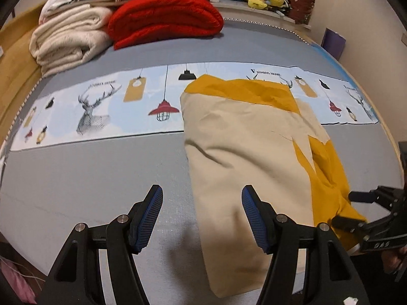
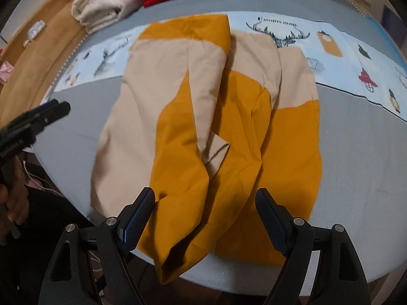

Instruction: Fold large clothes

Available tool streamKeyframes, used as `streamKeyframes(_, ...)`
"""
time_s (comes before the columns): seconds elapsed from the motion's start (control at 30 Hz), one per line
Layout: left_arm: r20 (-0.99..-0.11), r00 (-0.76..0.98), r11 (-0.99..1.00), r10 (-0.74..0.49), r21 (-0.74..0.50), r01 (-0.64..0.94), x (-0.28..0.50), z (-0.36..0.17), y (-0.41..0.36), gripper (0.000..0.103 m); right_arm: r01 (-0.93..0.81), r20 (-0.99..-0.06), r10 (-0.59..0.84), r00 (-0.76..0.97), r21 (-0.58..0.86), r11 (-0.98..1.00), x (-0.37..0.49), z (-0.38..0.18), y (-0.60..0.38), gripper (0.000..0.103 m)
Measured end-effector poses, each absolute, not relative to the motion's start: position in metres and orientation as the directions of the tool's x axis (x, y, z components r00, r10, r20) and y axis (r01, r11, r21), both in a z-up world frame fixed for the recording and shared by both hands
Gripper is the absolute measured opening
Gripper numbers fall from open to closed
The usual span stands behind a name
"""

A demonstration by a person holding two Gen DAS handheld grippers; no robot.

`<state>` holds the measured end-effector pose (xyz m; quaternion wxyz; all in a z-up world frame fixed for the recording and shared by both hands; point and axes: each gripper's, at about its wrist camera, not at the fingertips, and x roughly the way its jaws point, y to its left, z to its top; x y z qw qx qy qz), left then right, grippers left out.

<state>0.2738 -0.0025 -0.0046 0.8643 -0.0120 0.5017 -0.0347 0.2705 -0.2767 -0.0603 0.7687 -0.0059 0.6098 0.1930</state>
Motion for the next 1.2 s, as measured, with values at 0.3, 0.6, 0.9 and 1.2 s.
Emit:
streamKeyframes(0.3,-0.872,0.481,0.996,-0.087,-0.078,0.038,0.272,-0.005,0.006,0.06,-0.36,-0.95,0.275,0.15,0.206,0.91,0.266,-0.065,-0.261,0.027)
streamKeyframes(0.6,-0.873,0.48,0.996,-0.087,-0.073,0.046,0.27,-0.006,-0.001,0.06,-0.389,-0.894,0.373,0.25,0.26,0.884,0.258,-0.031,-0.269,0.009)
streamKeyframes(0.9,-0.88,0.459,0.993,-0.119,-0.102,0.062,0.271,-0.012,-0.009,0.06,-0.355,-0.742,0.494,0.453,0.358,0.863,0.238,0.029,-0.322,0.007)
streamKeyframes(1.2,-0.889,0.433,0.988,-0.151,-0.129,0.08,0.276,-0.018,-0.02,0.06,-0.223,-0.757,0.415,0.505,0.35,0.91,0.229,0.023,-0.383,0.007)
